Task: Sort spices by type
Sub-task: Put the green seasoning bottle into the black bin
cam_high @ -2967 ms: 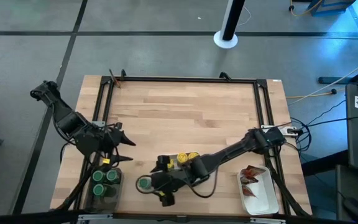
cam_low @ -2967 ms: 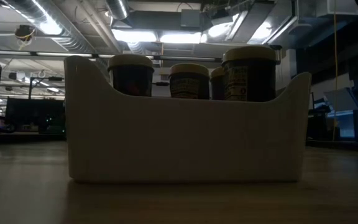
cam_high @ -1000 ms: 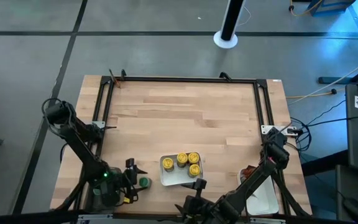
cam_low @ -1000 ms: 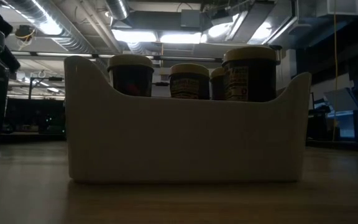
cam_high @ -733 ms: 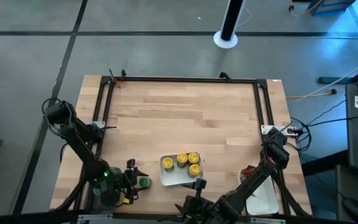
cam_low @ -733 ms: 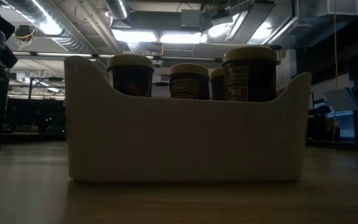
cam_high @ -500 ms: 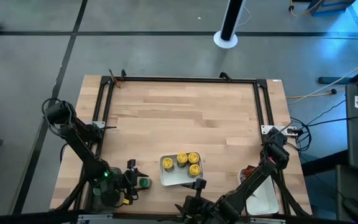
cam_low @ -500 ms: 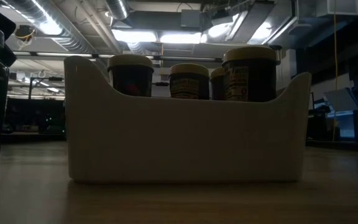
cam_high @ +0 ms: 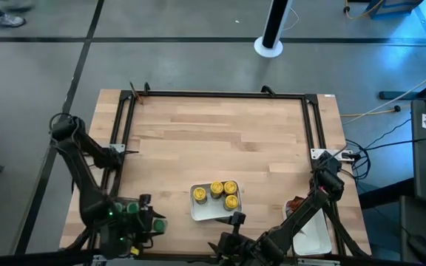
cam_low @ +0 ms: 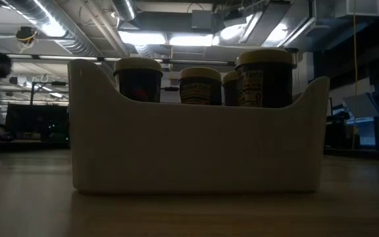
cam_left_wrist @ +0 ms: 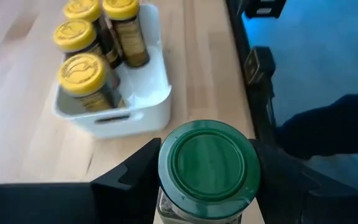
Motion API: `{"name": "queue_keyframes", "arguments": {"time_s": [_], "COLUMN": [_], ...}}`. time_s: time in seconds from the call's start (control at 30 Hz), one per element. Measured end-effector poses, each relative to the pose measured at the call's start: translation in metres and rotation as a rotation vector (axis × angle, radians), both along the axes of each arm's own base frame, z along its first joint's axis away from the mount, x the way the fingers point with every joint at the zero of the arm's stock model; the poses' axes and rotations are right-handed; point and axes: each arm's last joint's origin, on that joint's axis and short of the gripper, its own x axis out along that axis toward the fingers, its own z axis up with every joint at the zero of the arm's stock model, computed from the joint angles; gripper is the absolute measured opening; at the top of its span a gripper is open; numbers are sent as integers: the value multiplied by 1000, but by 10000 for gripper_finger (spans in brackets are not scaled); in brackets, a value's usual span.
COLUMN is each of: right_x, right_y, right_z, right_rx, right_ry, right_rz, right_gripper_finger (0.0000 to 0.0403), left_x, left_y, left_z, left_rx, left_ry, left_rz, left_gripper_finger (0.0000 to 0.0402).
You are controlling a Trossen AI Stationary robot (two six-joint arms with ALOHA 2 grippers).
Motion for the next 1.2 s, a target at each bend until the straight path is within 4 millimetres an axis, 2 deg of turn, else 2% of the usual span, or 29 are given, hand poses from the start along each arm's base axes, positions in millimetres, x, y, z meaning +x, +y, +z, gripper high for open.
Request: {"name": "queue_keyframes", "arguments": {"time_s": [0.23, 0.43, 0.63, 0.73, 0.93, 1.2], "right_x": [0, 1, 1, 1, 1, 1], "right_y": [0, 1, 1, 1, 1, 1], "right_z": [0, 1, 1, 1, 1, 1], "right_rx": [2, 14, 16, 17, 17, 13], "right_ry": [0, -6, -8, -9, -10, -13], "right_rz": [1, 6, 7, 7, 7, 4], "right_gripper_finger": [379, 379, 379, 379, 379, 379], "left_x": [-28, -59, -86, -92, -96, -99], "left_y": [-5, -11, -9, -7, -1, 2], "left_z": [25, 24, 22, 15, -13, -26], "left_rx": [-8, -43, -47, -48, -81, -84], "left_ry": [82, 122, 78, 56, 62, 78], "left_rz": [37, 52, 118, 139, 207, 213], "left_gripper_finger": [190, 190, 190, 190, 190, 190]}}
